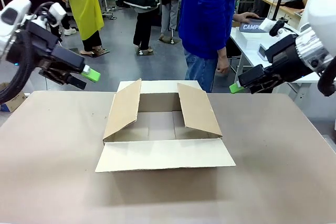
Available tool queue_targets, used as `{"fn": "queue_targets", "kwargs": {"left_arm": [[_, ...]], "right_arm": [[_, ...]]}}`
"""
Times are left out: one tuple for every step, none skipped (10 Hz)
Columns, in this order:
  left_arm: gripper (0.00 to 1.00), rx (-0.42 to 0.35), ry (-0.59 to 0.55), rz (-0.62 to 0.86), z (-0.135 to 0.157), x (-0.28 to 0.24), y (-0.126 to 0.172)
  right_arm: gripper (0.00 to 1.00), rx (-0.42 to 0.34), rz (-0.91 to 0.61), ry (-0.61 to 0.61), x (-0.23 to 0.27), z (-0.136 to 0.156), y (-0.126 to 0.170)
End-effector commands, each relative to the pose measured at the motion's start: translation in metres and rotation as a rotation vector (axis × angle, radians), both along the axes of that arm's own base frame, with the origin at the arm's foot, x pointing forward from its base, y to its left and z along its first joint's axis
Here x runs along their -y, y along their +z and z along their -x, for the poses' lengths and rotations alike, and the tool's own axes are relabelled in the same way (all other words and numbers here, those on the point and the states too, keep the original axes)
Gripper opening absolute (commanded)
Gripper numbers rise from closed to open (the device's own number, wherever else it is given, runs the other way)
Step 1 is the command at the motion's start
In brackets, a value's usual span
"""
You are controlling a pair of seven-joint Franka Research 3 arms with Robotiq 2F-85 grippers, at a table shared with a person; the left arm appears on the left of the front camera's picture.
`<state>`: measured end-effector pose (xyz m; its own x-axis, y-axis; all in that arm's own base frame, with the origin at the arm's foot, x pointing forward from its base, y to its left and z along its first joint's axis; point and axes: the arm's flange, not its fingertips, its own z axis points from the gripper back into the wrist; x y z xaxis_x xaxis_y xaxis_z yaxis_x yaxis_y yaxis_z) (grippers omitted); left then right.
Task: Pack the gift set into the box.
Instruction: Place both hands on the side flaps of the Package Box and spread them outward.
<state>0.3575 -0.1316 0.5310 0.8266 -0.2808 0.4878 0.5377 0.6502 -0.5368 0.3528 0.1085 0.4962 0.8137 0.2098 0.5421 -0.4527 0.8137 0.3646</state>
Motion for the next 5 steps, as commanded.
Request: {"fn": "queue_targets", "kwargs": {"left_arm": [[1.0,-0.137,0.006,-0.226,-0.033,0.07,0.043],[1.0,-0.202,0.021,-0.322,-0.049,0.096,0.048],[1.0,-0.301,0.059,-0.416,-0.063,0.11,0.041],[1.0,-0.376,0.079,-0.456,-0.071,0.12,0.023],[1.0,-0.42,0.099,-0.496,-0.071,0.126,0.003]], "right_arm": [[1.0,-0.007,-0.006,-0.007,-0.001,0.001,0.001],[1.0,-0.007,-0.006,-0.007,-0.001,0.001,0.001],[1.0,-0.007,-0.006,-0.007,-0.001,0.001,0.001],[1.0,-0.007,-0.006,-0.007,-0.001,0.001,0.001],[1.0,-0.007,-0.006,-0.007,-0.001,0.001,0.001]]}}
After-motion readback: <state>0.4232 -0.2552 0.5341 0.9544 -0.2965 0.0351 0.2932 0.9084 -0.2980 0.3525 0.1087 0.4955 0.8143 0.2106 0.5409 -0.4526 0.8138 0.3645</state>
